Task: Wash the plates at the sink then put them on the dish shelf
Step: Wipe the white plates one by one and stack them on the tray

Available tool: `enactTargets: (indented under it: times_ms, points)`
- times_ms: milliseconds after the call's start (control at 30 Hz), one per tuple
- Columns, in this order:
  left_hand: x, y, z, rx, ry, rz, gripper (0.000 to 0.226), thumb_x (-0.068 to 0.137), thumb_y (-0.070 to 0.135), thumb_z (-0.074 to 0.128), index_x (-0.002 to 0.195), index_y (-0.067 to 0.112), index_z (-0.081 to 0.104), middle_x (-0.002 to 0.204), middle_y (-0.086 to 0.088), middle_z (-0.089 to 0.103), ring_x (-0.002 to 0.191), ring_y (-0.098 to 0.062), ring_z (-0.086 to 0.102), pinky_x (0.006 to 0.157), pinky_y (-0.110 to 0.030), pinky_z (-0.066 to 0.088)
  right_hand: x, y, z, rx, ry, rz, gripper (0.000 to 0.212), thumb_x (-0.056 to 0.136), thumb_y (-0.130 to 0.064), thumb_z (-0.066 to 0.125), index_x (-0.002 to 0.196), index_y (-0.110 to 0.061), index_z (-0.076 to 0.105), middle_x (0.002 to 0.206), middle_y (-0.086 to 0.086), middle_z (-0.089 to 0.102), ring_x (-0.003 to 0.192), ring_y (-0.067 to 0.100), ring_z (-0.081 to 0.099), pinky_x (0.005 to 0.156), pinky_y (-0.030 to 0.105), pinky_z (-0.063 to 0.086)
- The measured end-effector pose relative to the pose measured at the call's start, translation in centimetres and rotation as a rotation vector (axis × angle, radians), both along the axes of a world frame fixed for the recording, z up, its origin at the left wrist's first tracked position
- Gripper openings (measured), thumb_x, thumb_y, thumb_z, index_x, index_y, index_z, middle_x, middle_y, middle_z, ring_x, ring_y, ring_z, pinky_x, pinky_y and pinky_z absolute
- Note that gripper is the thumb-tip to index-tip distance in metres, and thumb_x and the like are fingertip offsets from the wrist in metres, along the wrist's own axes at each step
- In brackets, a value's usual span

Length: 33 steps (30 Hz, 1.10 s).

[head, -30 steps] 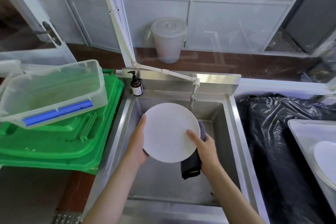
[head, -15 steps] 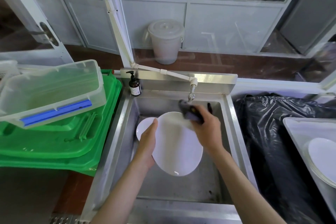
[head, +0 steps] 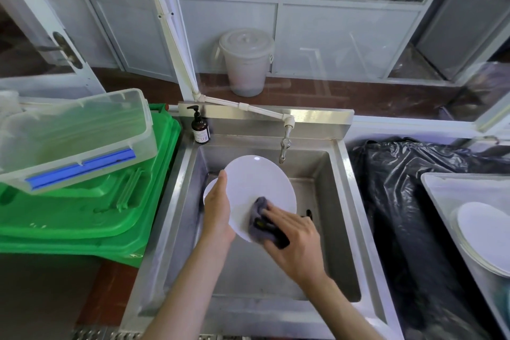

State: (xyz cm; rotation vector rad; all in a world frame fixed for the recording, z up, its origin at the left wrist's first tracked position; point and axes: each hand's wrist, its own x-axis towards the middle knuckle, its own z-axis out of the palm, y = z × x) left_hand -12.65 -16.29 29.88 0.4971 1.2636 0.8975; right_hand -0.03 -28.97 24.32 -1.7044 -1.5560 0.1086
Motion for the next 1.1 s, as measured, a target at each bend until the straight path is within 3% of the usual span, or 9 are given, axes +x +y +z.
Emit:
enactTargets:
  times_ms: [167,333,500,633,700,800,933,1000,1100]
  points:
    - [0.5,-0.6,-0.6,-0.101,-0.120,-0.062,0.065,0.083,0.071,0.068,0.123,0.020,0.065,0.115,-0.011,0.075,0.104,-0.033,0.072,0.099,-0.052,0.055,-0.3,-0.6,-0.6,0.036,-0.028,0.057,0.045,0.081,-0.019,0.086,0.125,-0.026,0.076,0.136,-0.016,0.068,0.129,-0.006,0.057,0.097,0.025,0.050]
    - [1.6,-2.3,-0.2,-0.049,0.040,-0.207,0.048,0.099,0.072,0.043,0.103,0.031,0.067,0.108,0.002,0.075,0.102,-0.021,0.070,0.092,-0.041,0.057,1.4,3.1,2.3,-0.147,0.218,-0.214,0.041,0.096,-0.021,0.071,0.129,-0.045,0.069,0.119,-0.021,0.073,0.106,0.004,0.061,0.077,-0.003,0.035]
    - [2.9,-2.5,-1.7,-0.086,-0.064,-0.327,0.068,0.097,0.075,0.041,0.125,0.022,0.073,0.122,-0.008,0.076,0.112,-0.024,0.073,0.098,-0.041,0.054,1.1,5.4,3.0,-0.071,0.089,-0.122,0.048,0.088,-0.004,0.059,0.130,-0.023,0.071,0.140,-0.010,0.066,0.131,0.007,0.056,0.105,0.018,0.041]
    - [3.9,-1.1,-1.9,-0.183,-0.178,-0.337,0.055,0.102,0.057,0.052,0.114,0.009,0.077,0.127,-0.019,0.072,0.104,-0.028,0.075,0.081,-0.038,0.060,1.4,2.6,3.3,-0.054,0.115,0.101,0.046,0.085,-0.025,0.050,0.120,-0.010,0.076,0.136,-0.002,0.069,0.136,0.013,0.057,0.116,0.025,0.036]
    - [4.9,-0.9,-1.5,-0.254,-0.152,-0.391,0.069,0.099,0.063,0.053,0.120,0.001,0.071,0.119,-0.023,0.074,0.100,-0.034,0.076,0.073,-0.039,0.063,2.8,0.4,2.7,-0.127,0.105,0.221,0.044,0.084,-0.022,0.055,0.123,-0.012,0.073,0.141,-0.004,0.066,0.142,0.011,0.052,0.122,0.027,0.030]
    - [6.8,-0.8,-1.8,-0.190,-0.037,-0.341,0.051,0.098,0.061,0.058,0.111,0.014,0.069,0.093,-0.010,0.081,0.091,-0.033,0.075,0.074,-0.039,0.059,5.6,-3.2,1.4,-0.229,0.082,0.317,0.047,0.081,-0.004,0.056,0.125,-0.015,0.070,0.148,-0.008,0.060,0.147,0.008,0.044,0.125,0.033,0.028]
    - [10.1,-1.1,-2.2,-0.174,-0.007,-0.365,0.062,0.082,0.073,0.065,0.125,0.028,0.066,0.116,-0.006,0.077,0.106,-0.036,0.072,0.093,-0.056,0.057,10.6,-7.9,0.5,-0.333,0.165,0.204,0.047,0.083,-0.008,0.054,0.127,-0.021,0.068,0.136,-0.011,0.068,0.129,0.014,0.062,0.112,0.021,0.040]
    - [12.1,-1.6,-2.0,-0.125,0.038,-0.403,0.053,0.087,0.071,0.062,0.122,0.030,0.067,0.114,-0.003,0.076,0.105,-0.033,0.071,0.093,-0.052,0.056,13.0,-9.9,1.0,-0.347,0.287,0.047,0.035,0.094,-0.018,0.052,0.124,-0.030,0.065,0.122,-0.019,0.070,0.113,0.015,0.068,0.097,0.008,0.042]
    - [15.3,-3.1,-1.2,-0.060,0.054,-0.445,0.044,0.096,0.065,0.056,0.120,0.029,0.069,0.115,-0.003,0.076,0.107,-0.031,0.070,0.094,-0.051,0.056,16.4,-12.7,0.9,-0.255,0.585,-0.195,0.024,0.106,-0.014,0.058,0.113,-0.034,0.067,0.110,-0.029,0.072,0.105,-0.003,0.068,0.089,0.016,0.050]
